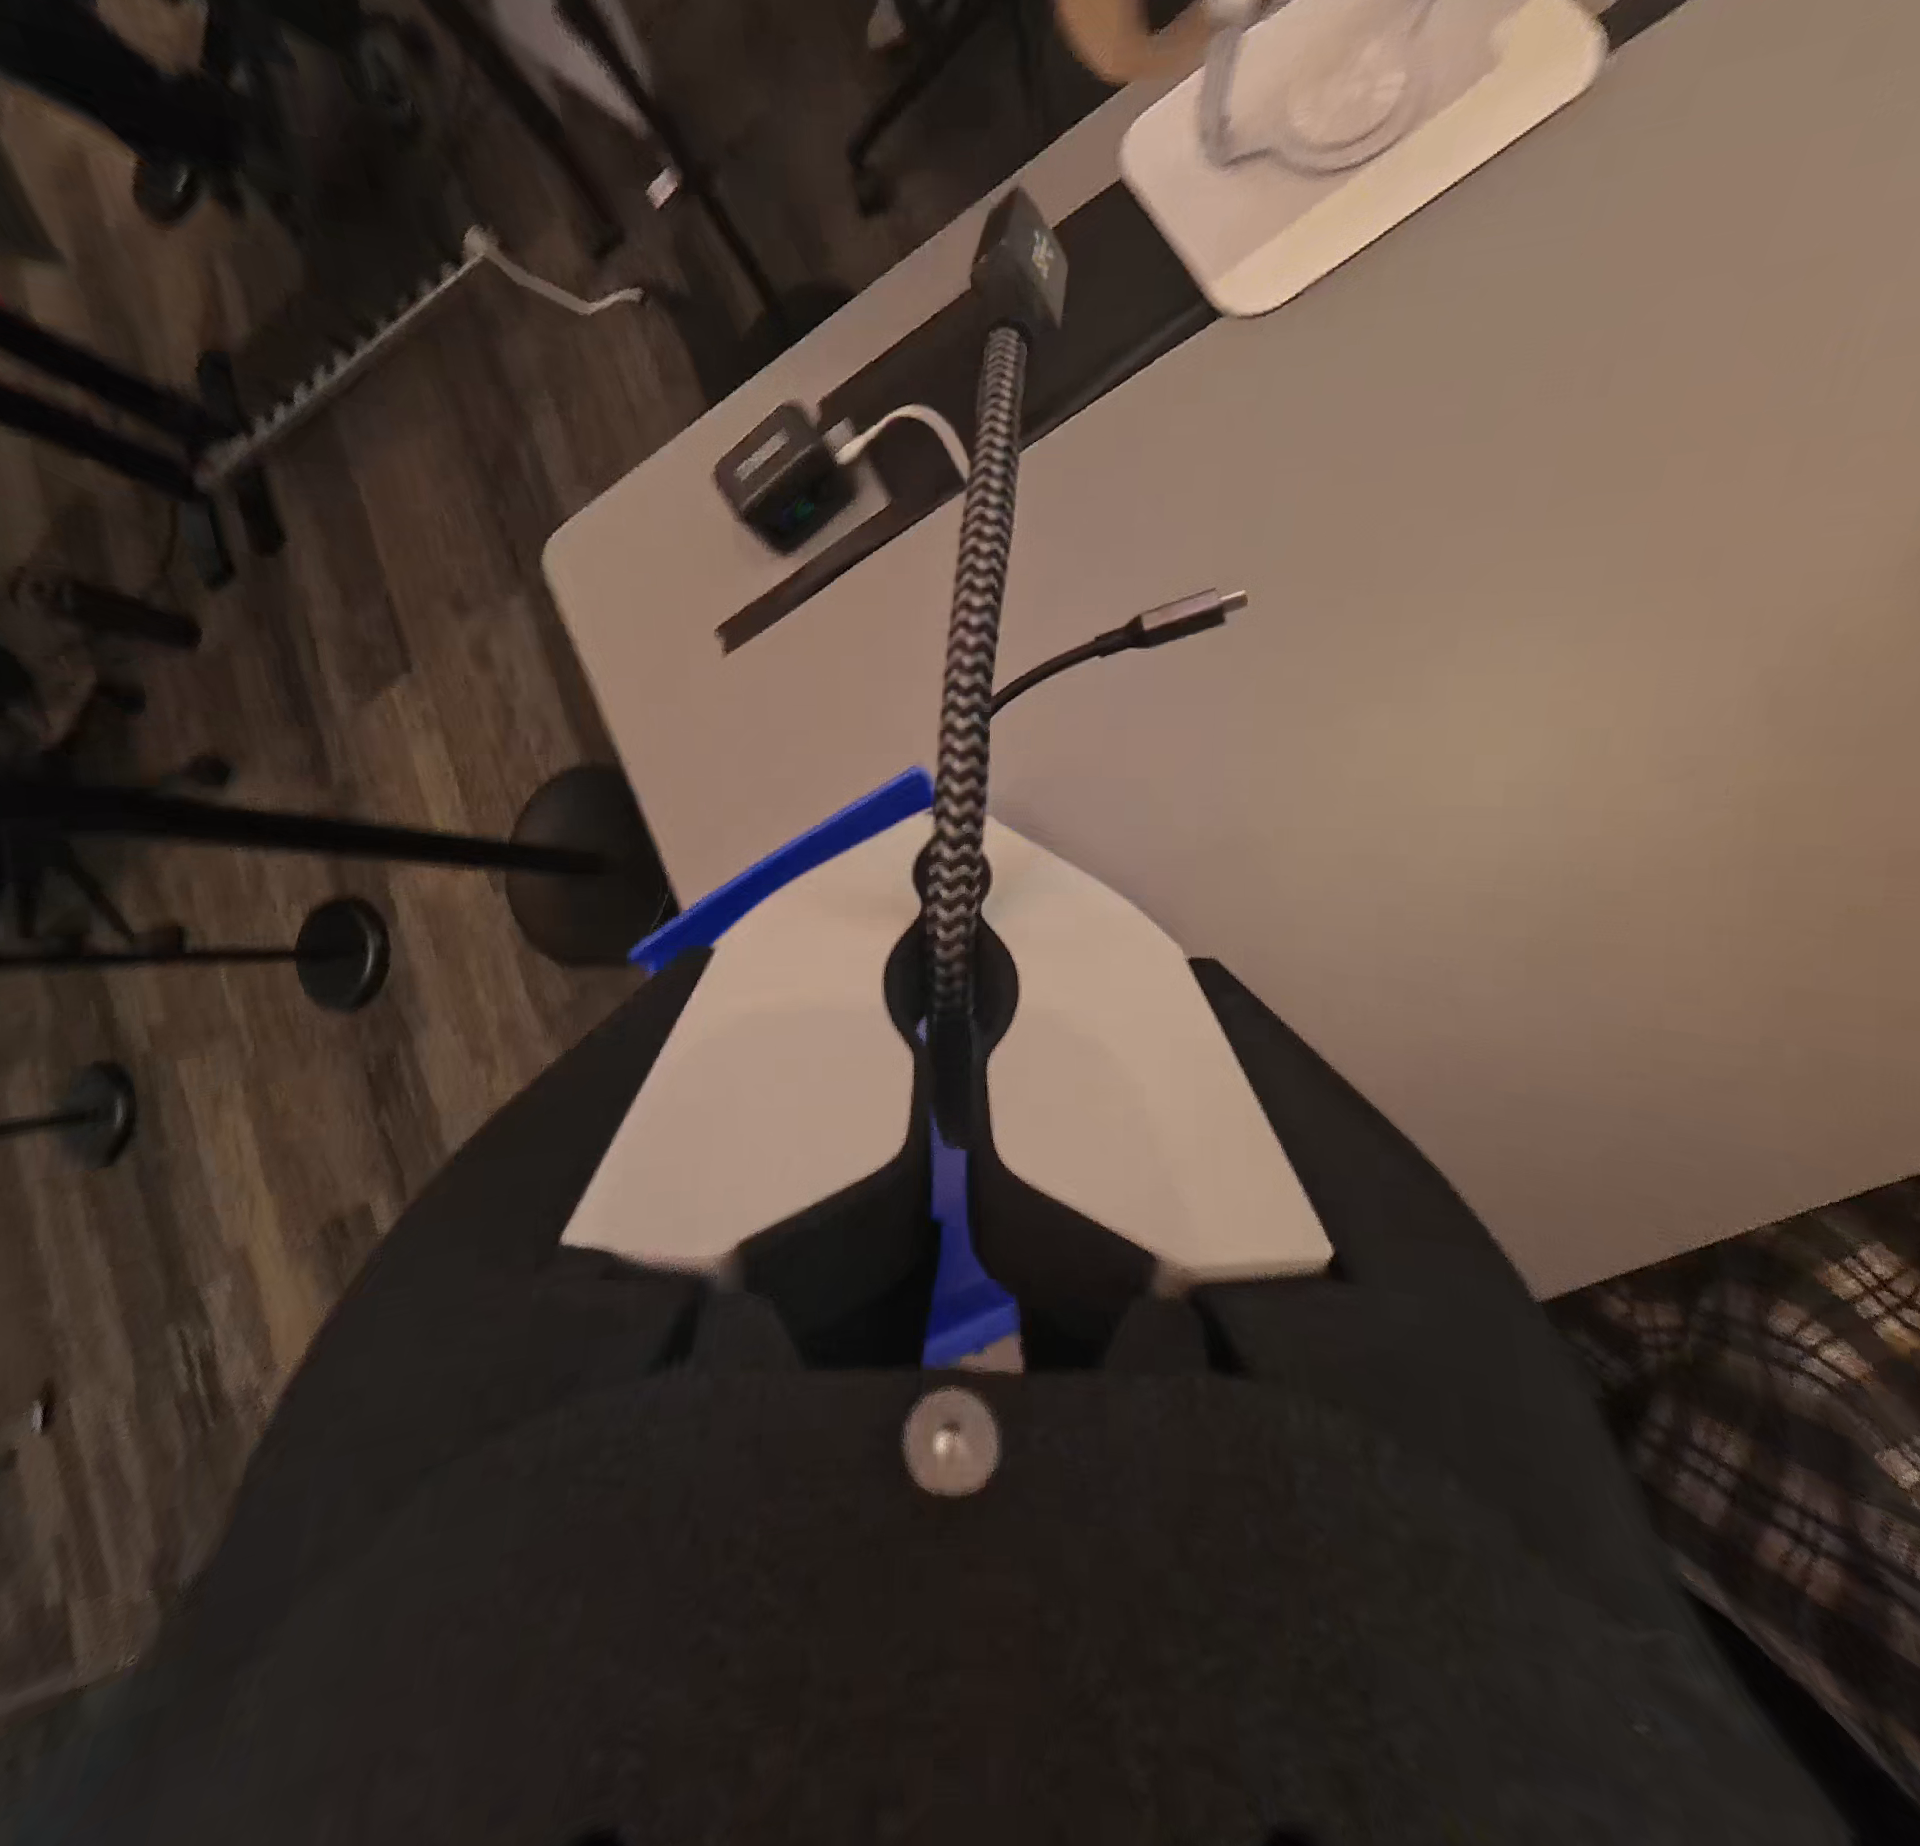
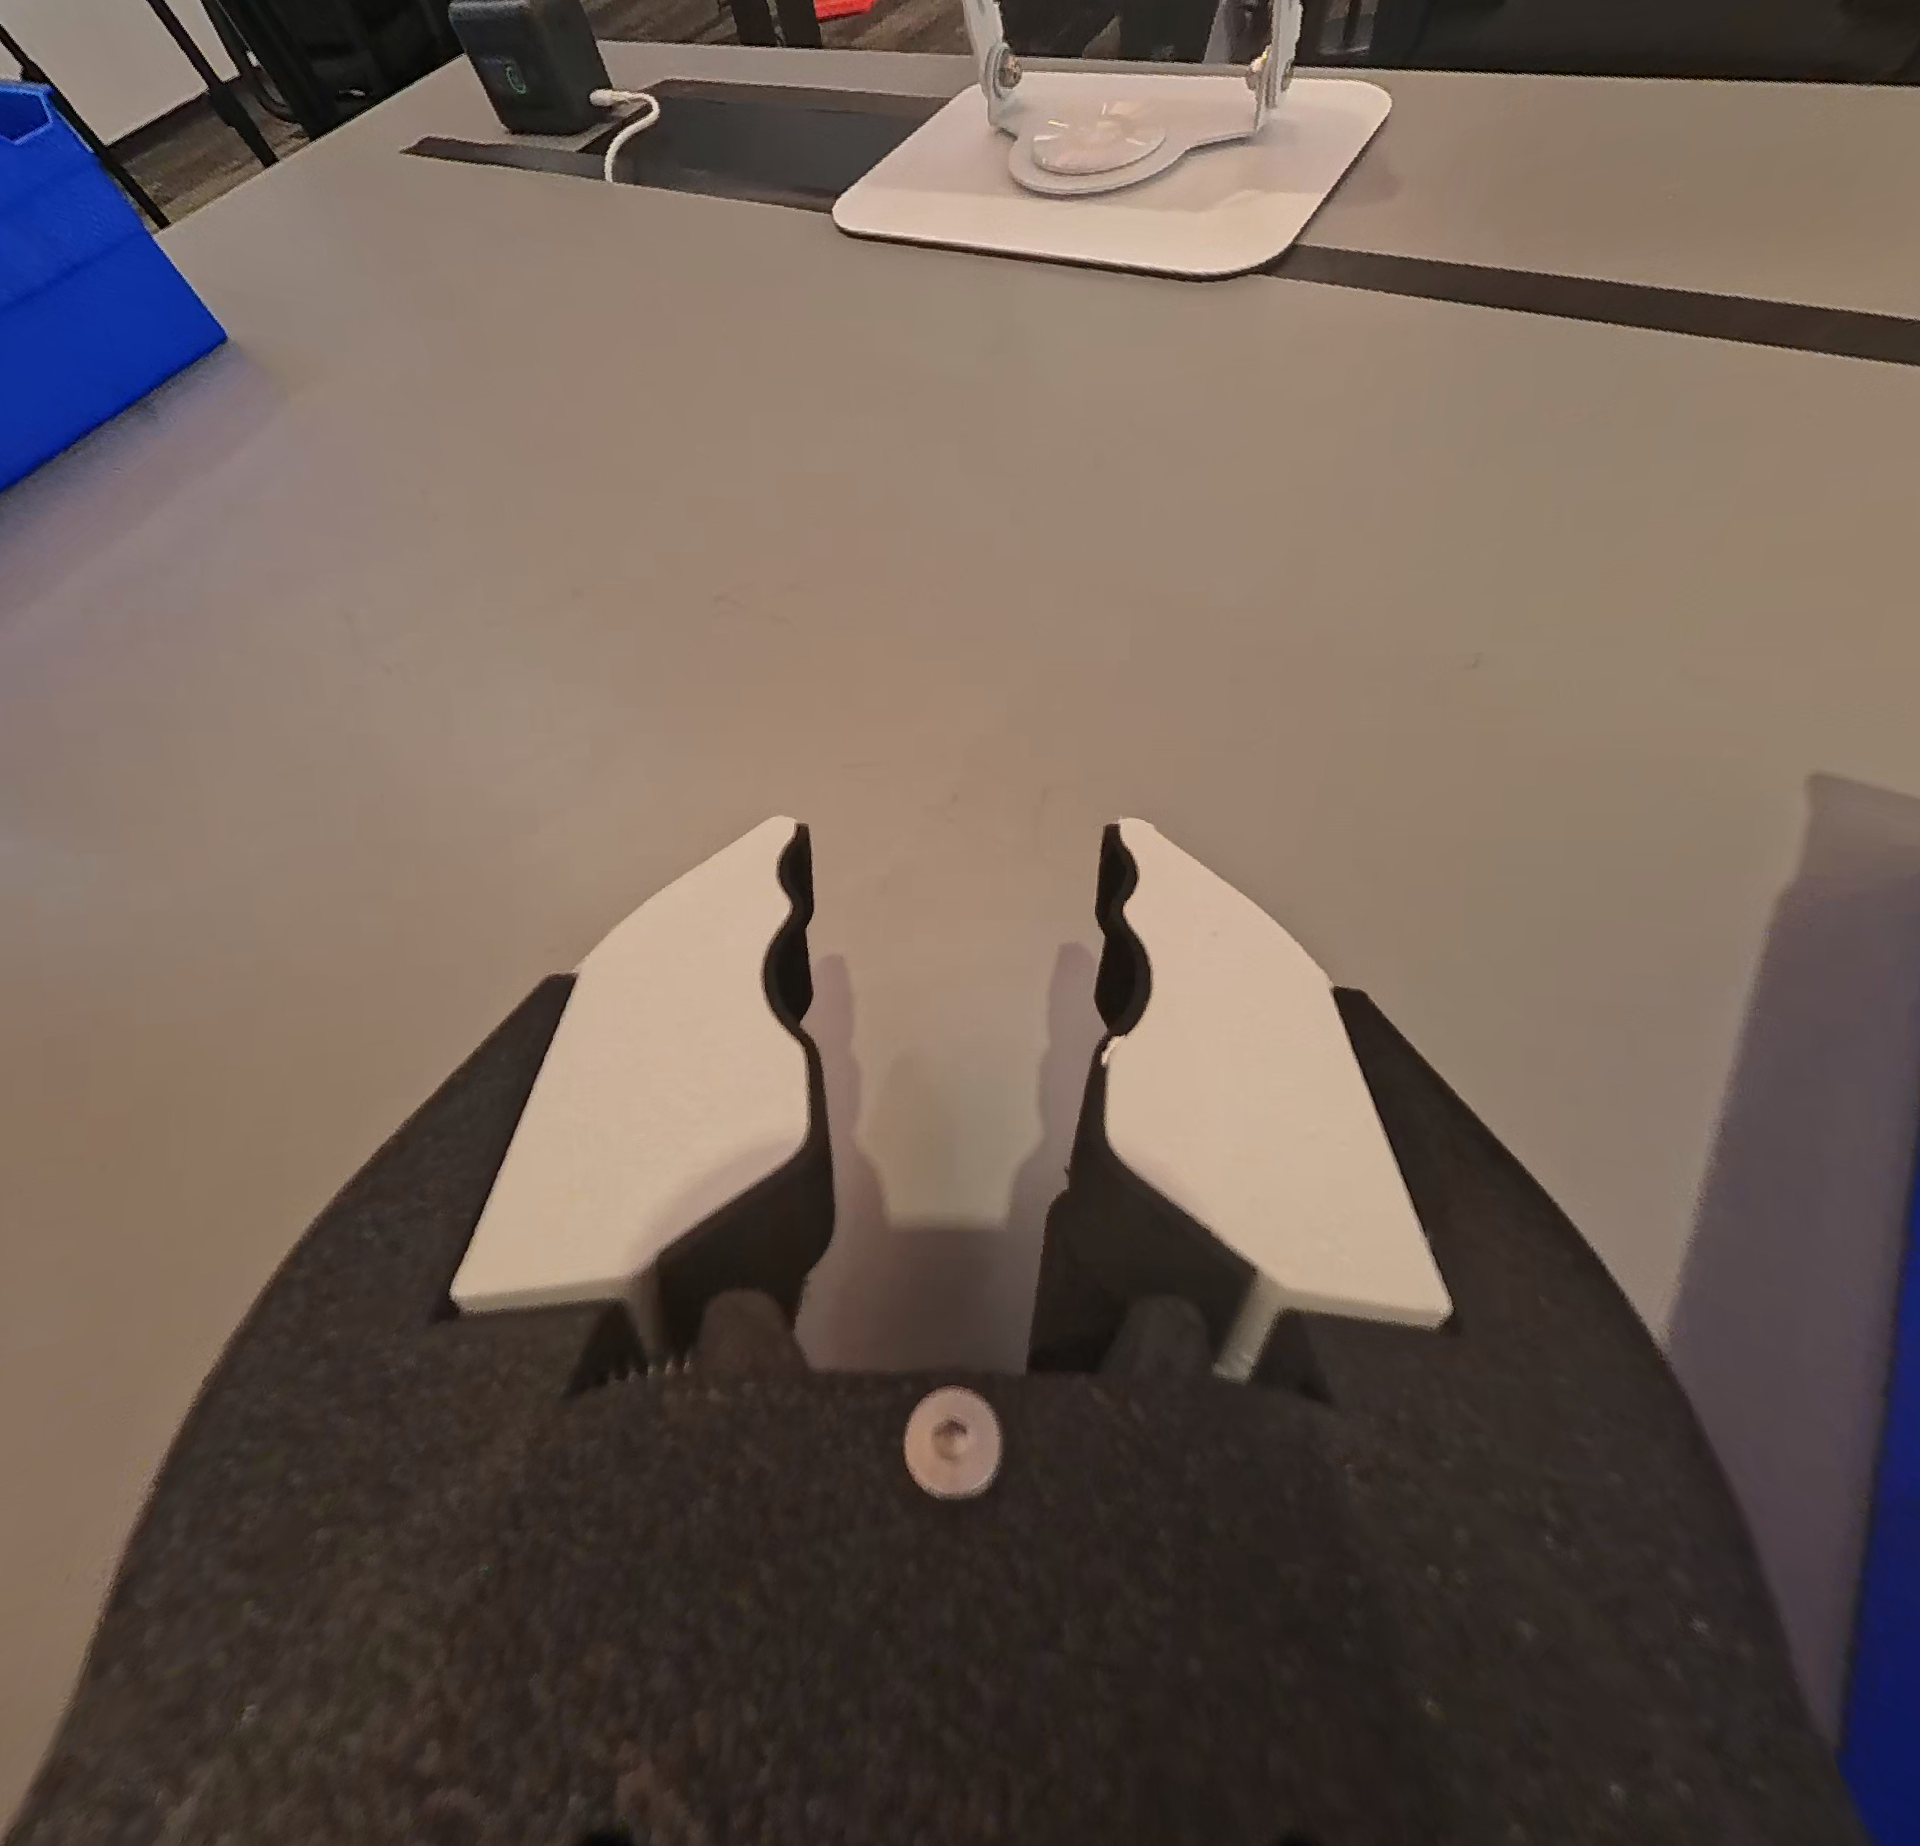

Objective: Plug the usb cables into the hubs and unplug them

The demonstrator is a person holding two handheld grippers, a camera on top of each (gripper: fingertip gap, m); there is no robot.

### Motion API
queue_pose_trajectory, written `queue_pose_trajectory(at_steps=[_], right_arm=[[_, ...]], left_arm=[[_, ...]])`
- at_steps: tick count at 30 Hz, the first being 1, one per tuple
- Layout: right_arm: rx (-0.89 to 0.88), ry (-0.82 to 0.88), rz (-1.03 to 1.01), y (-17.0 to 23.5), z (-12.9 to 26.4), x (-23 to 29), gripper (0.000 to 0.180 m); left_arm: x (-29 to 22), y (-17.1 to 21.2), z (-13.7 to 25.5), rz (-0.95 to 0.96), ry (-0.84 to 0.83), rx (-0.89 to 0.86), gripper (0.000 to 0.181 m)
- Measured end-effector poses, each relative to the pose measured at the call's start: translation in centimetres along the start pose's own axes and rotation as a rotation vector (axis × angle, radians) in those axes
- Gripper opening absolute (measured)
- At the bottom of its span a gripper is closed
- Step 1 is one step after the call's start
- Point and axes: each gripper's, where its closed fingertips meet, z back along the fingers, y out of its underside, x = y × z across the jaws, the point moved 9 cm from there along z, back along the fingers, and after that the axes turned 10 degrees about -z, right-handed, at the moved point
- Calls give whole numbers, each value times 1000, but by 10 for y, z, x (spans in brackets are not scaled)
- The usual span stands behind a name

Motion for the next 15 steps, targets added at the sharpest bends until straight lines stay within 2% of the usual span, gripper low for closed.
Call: queue_pose_trajectory(at_steps=[4,9,15], right_arm=[[-3,8,-10,0,0,-3,51],[-2,15,-11,0,0,-5,51],[-28,36,-25,-2,3,-11,50]], left_arm=[[-50,-29,-38,-100,118,-119,0],[-122,-55,-105,-207,280,-272,0],[-206,-91,-171,-378,354,-424,0]])
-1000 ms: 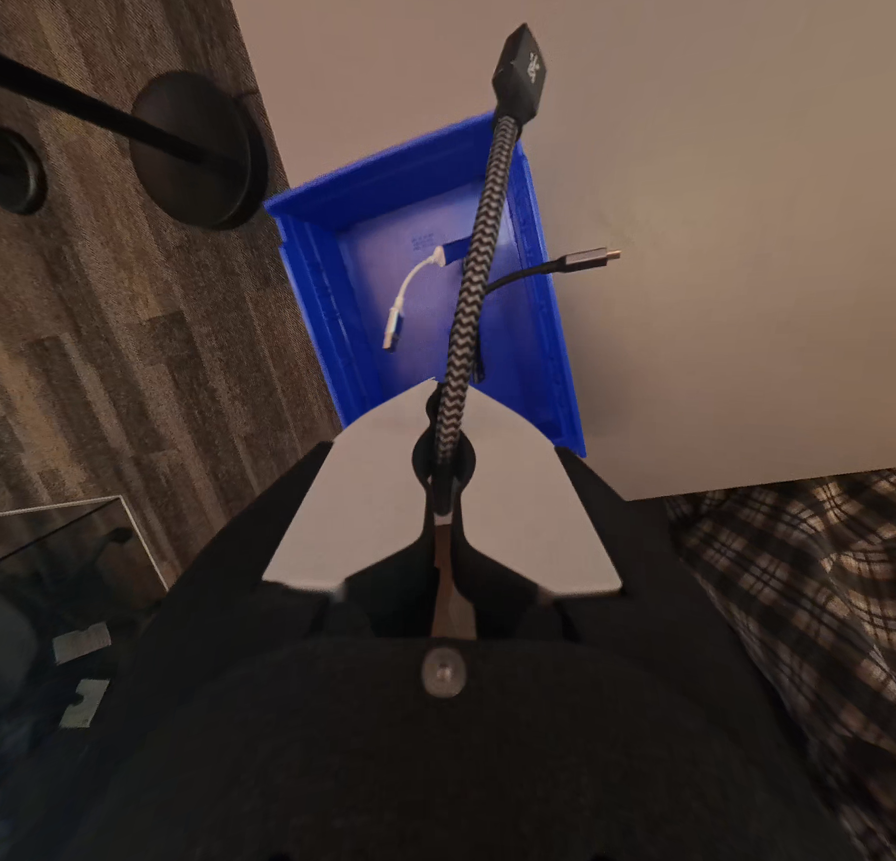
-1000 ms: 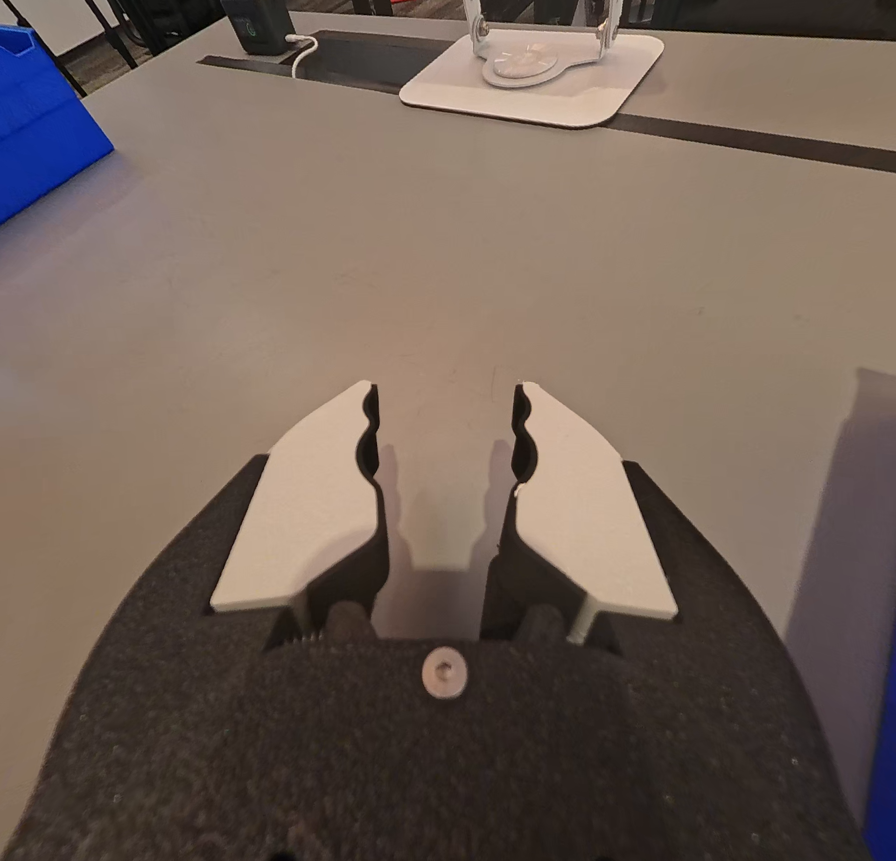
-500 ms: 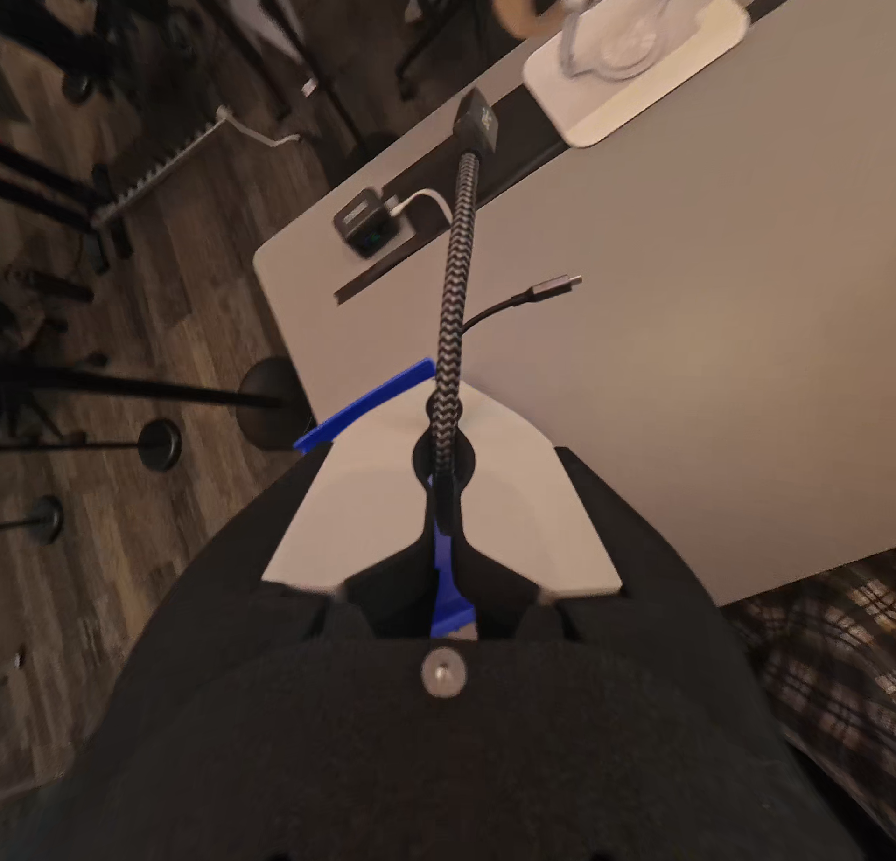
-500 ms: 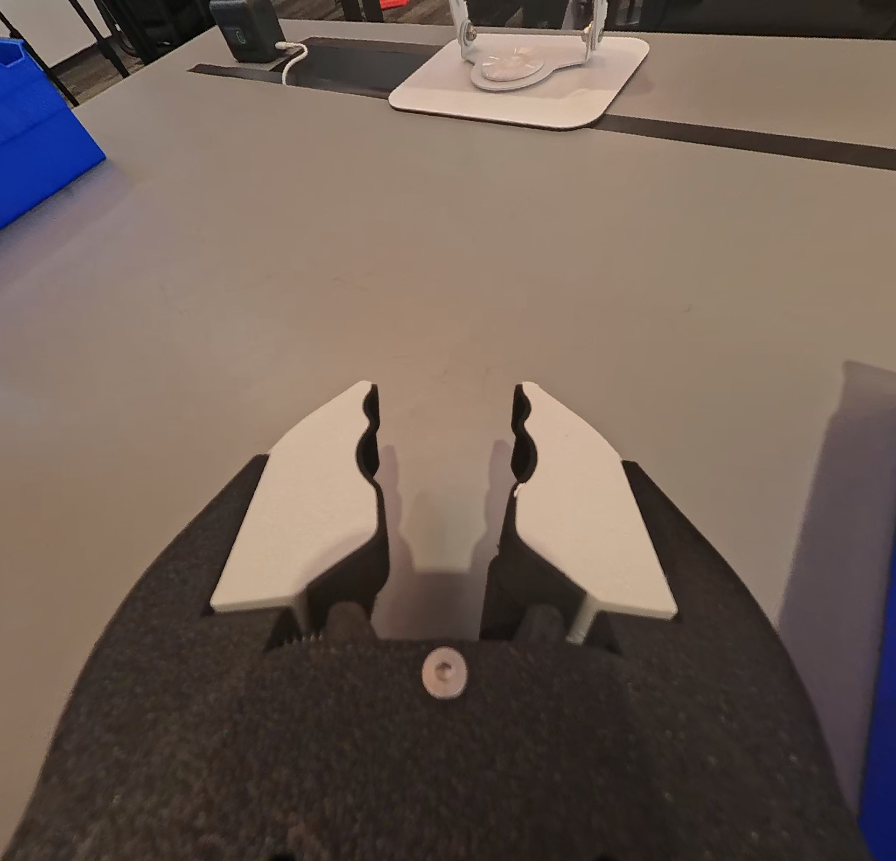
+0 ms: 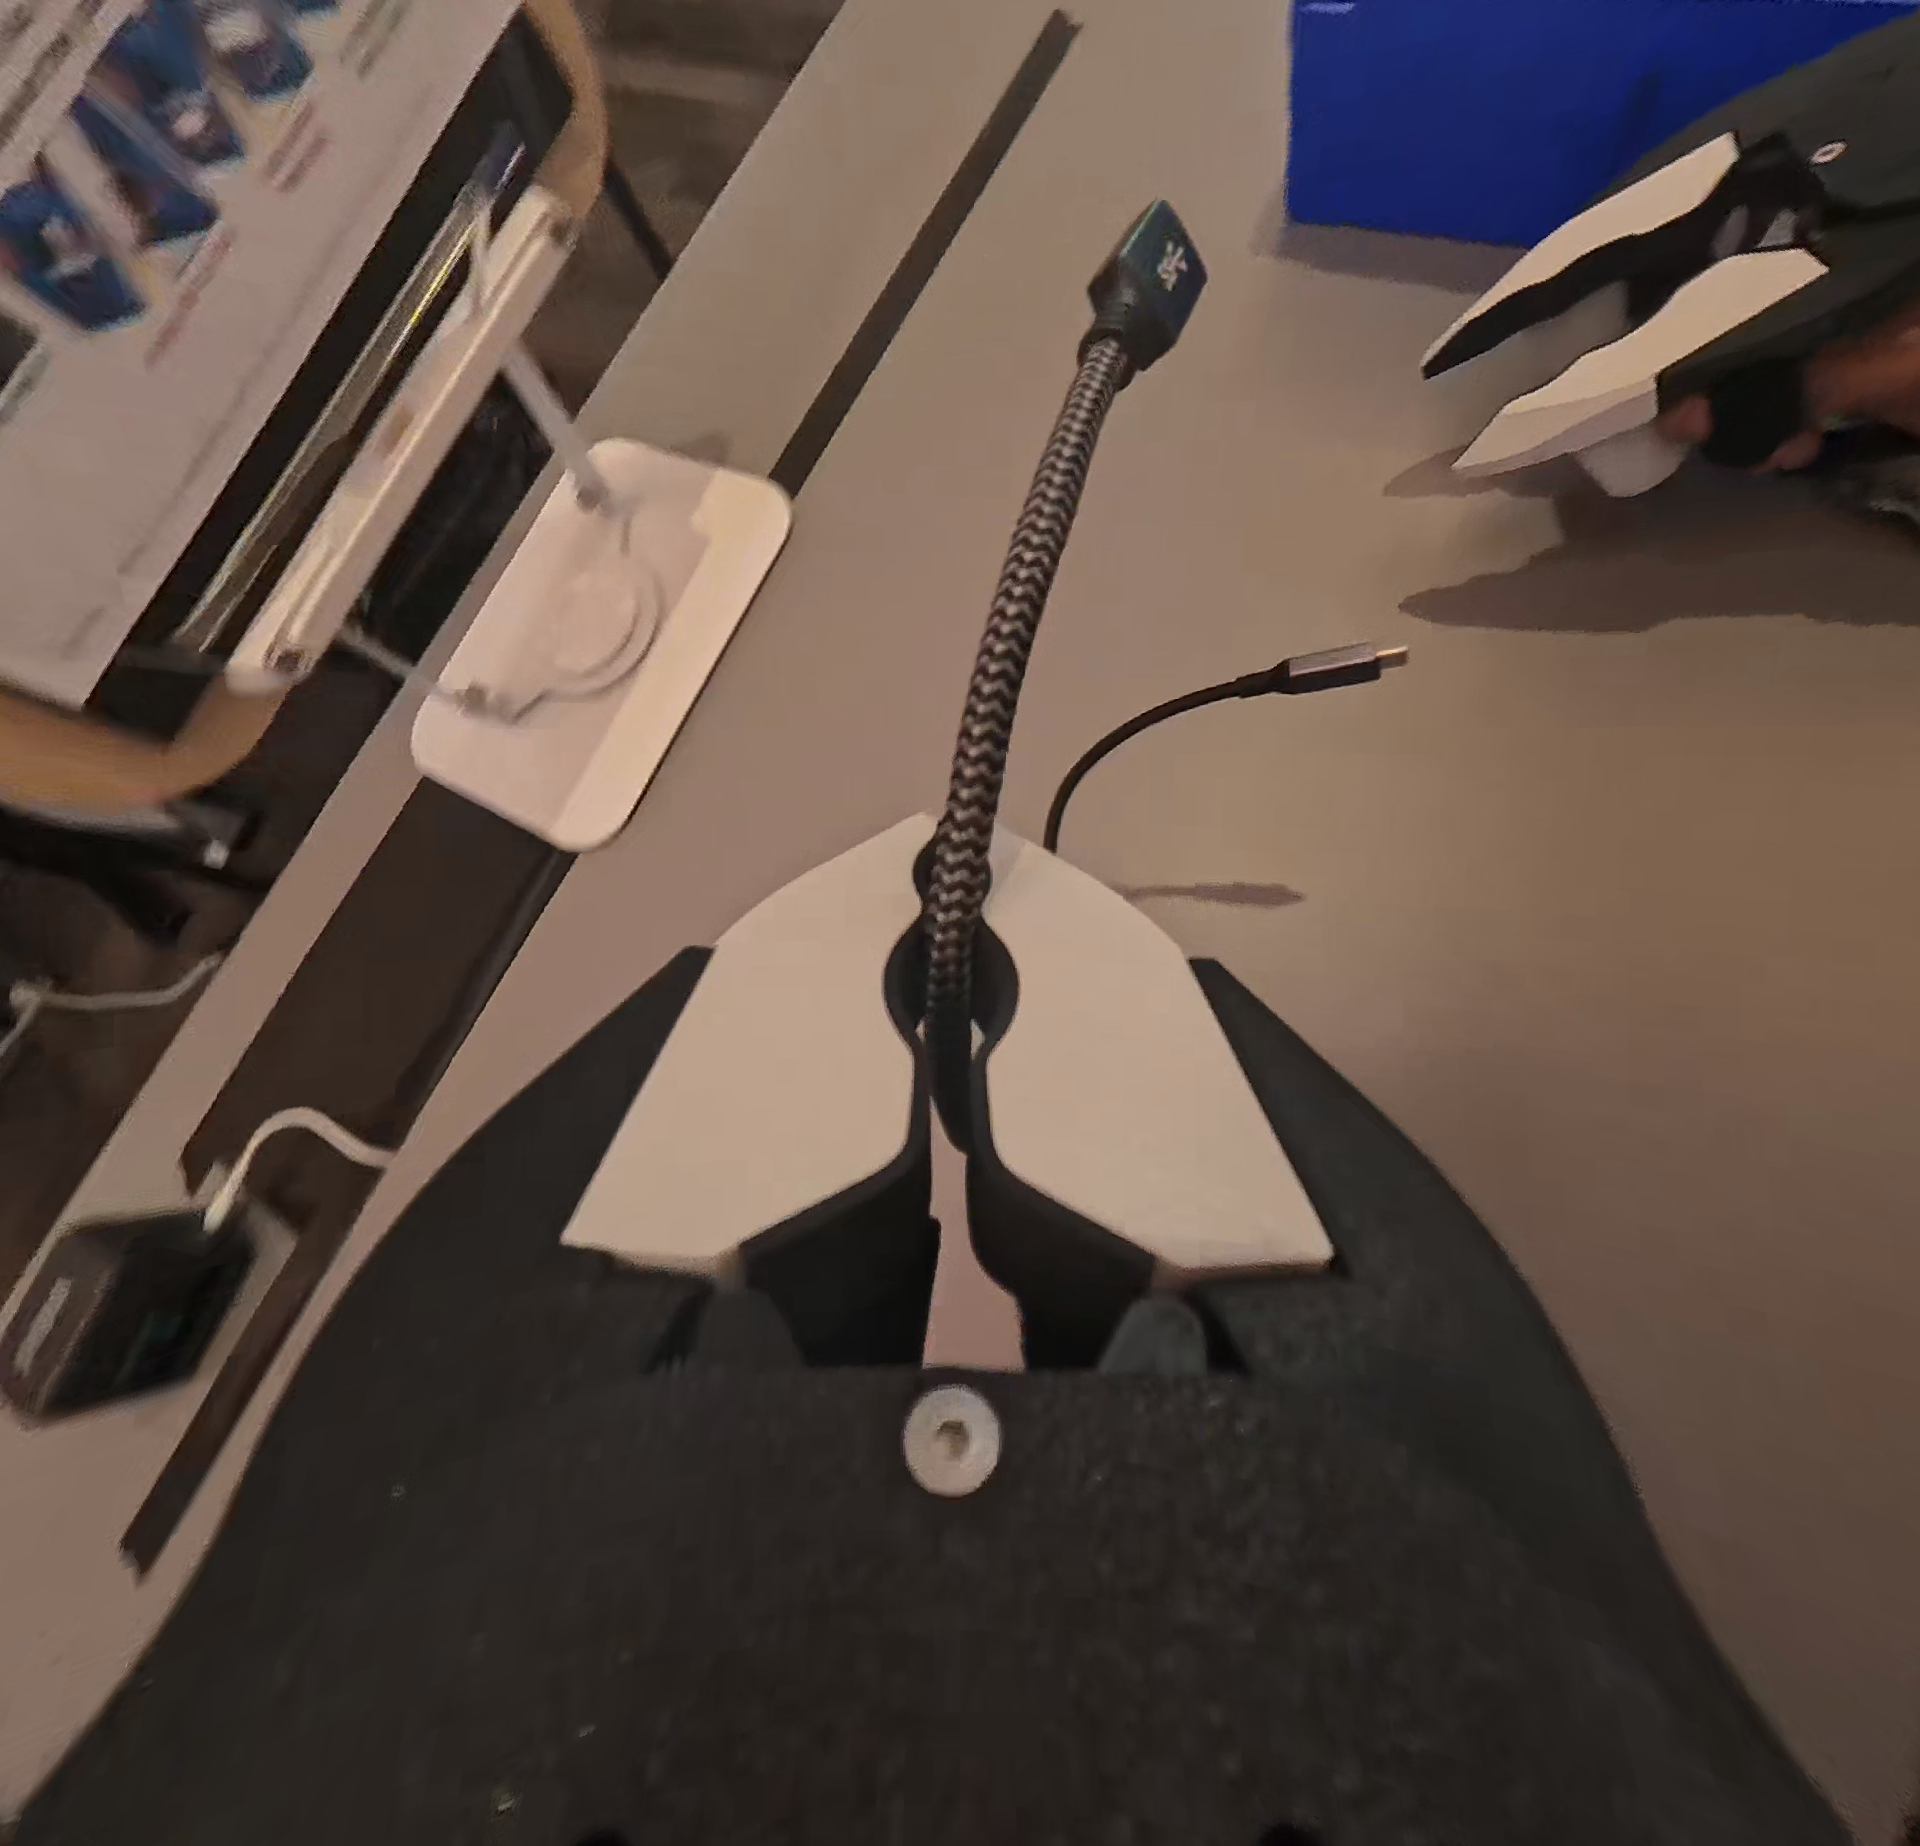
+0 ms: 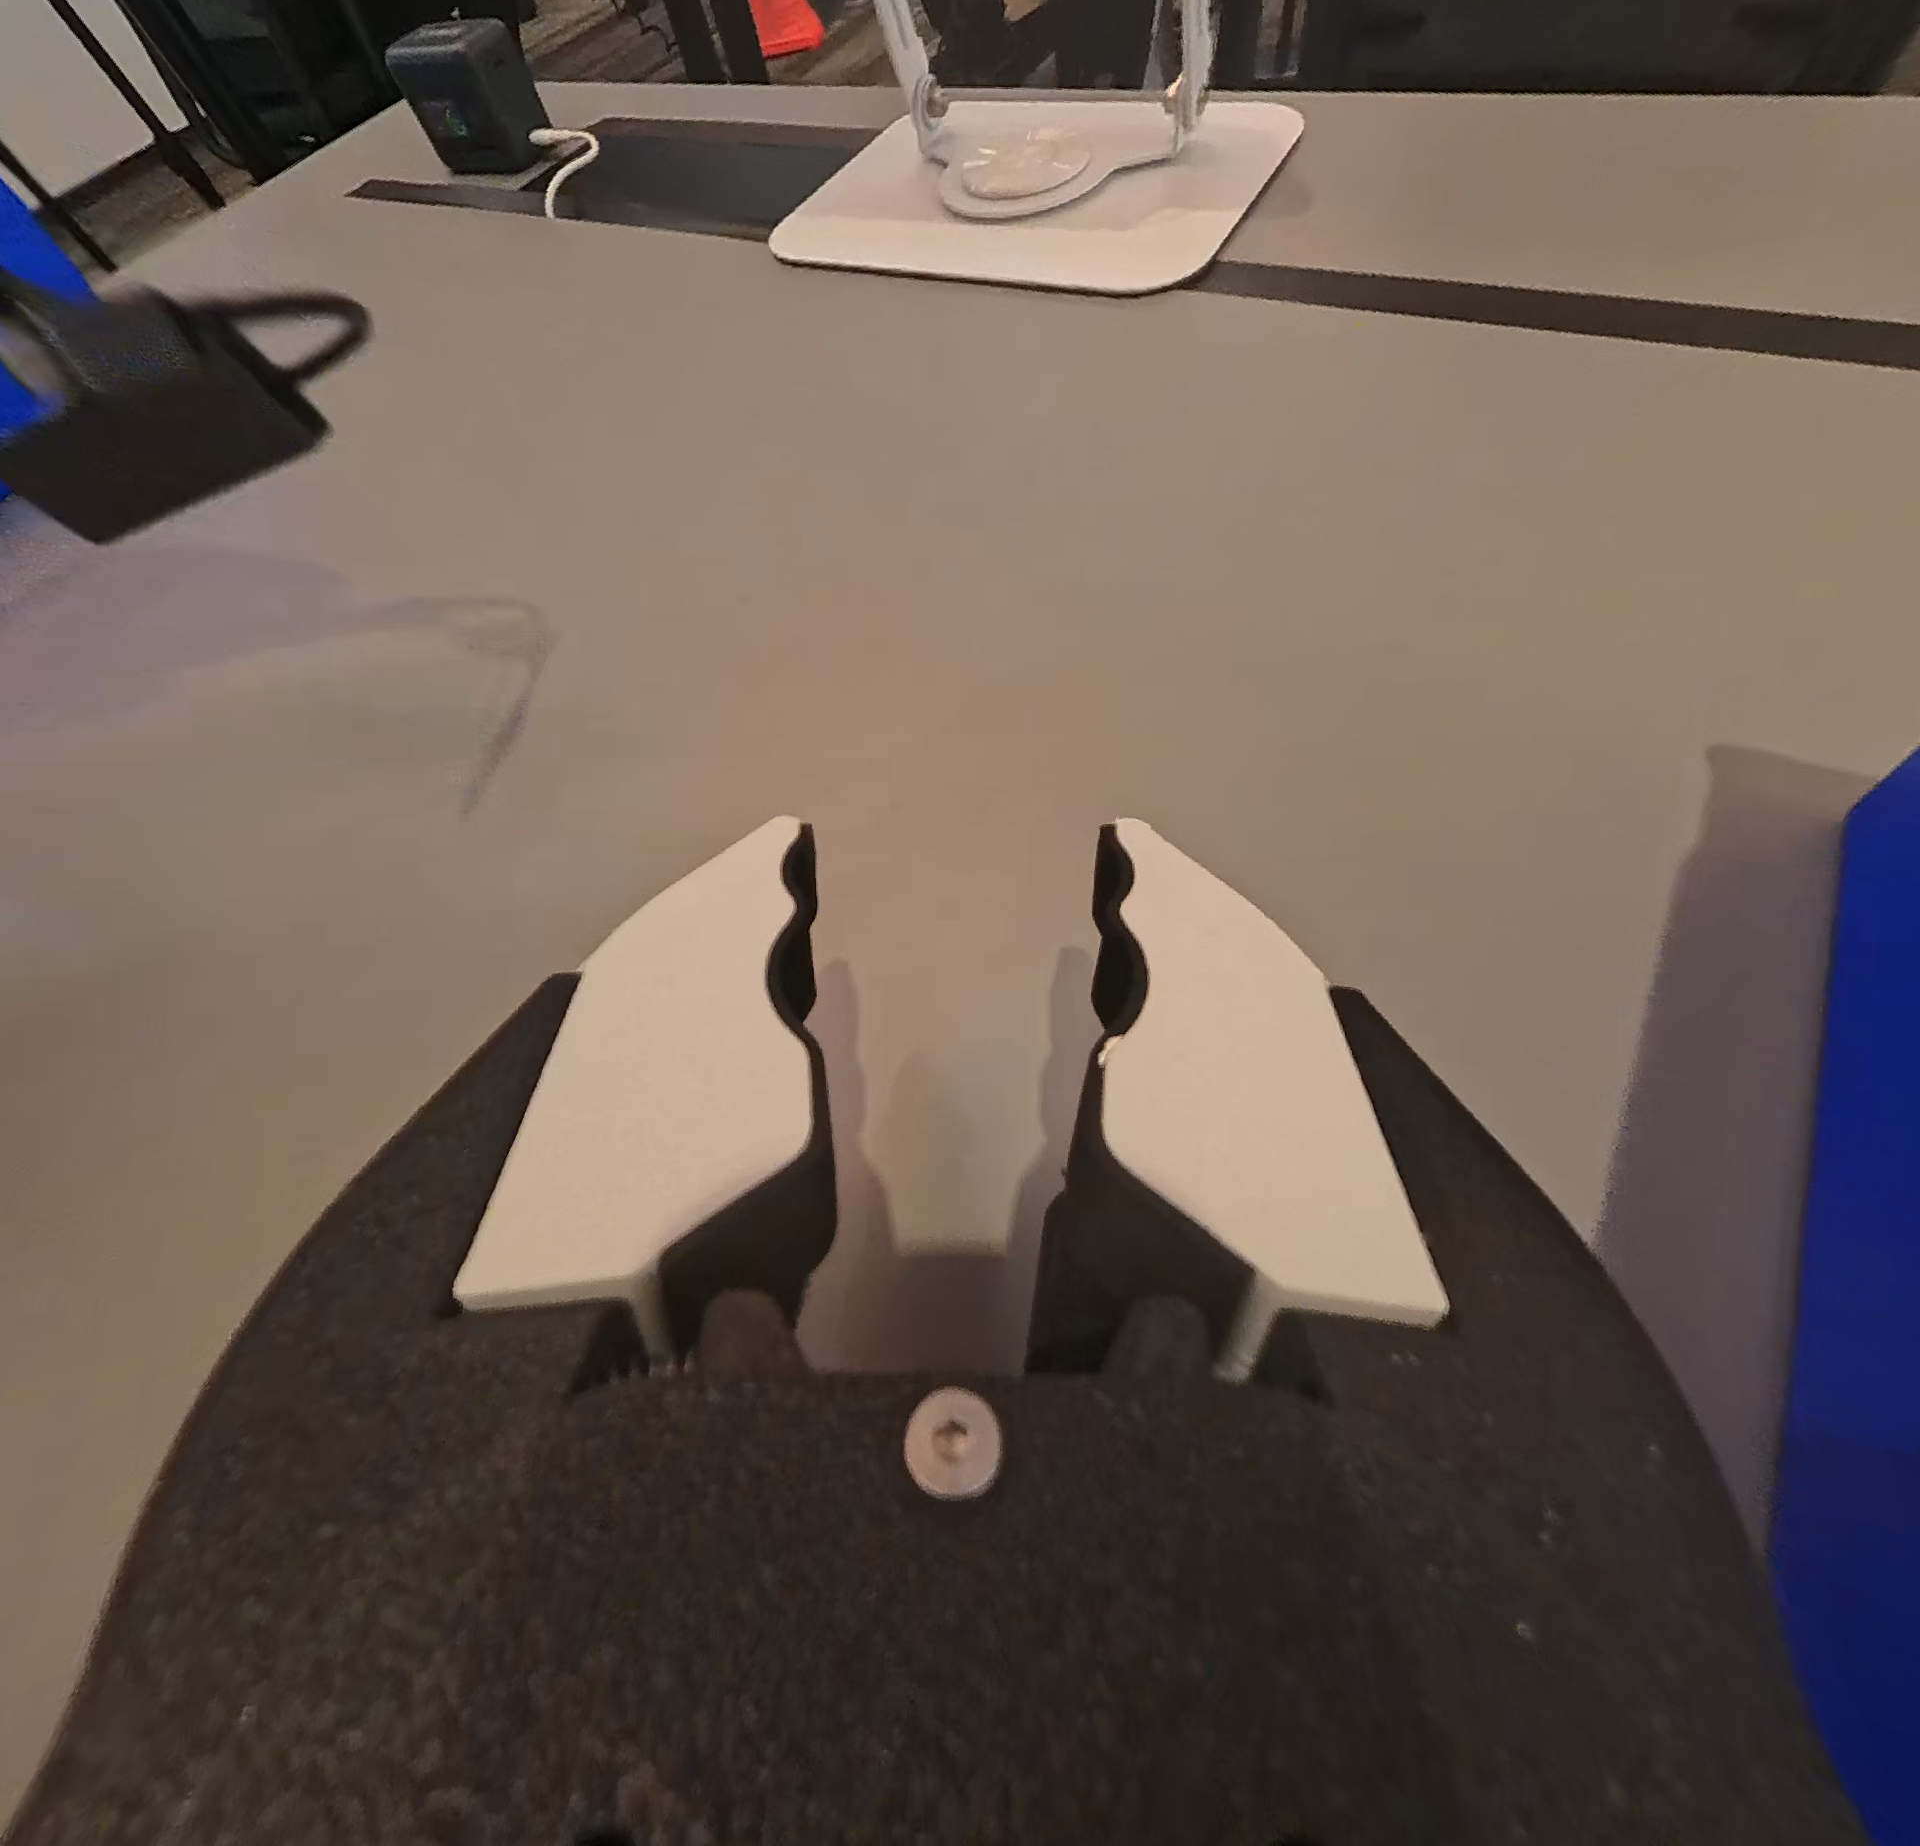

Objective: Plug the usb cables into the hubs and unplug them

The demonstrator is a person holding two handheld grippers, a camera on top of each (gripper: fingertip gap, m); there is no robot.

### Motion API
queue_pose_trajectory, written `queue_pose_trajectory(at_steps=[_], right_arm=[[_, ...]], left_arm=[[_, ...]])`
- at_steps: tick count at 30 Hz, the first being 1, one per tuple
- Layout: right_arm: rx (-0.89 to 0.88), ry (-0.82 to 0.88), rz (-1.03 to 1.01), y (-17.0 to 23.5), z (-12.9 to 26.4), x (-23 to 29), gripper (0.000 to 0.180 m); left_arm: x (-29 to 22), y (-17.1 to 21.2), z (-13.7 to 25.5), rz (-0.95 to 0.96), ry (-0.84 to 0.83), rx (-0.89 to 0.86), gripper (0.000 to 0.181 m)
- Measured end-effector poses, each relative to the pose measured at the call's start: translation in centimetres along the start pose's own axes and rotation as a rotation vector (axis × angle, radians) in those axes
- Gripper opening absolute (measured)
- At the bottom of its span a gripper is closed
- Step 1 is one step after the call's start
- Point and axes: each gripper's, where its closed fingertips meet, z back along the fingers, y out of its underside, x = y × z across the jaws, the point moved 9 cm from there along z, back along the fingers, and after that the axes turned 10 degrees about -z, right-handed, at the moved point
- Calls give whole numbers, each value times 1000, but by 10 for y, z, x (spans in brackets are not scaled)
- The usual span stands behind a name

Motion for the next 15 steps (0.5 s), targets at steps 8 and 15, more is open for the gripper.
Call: queue_pose_trajectory(at_steps=[8,15], right_arm=[[-20,7,-30,-2,4,-8,50],[-11,8,-16,-2,2,-6,50]], left_arm=[[-55,-9,-54,-166,85,-178,0],[-93,1,-52,-162,152,-228,0]])
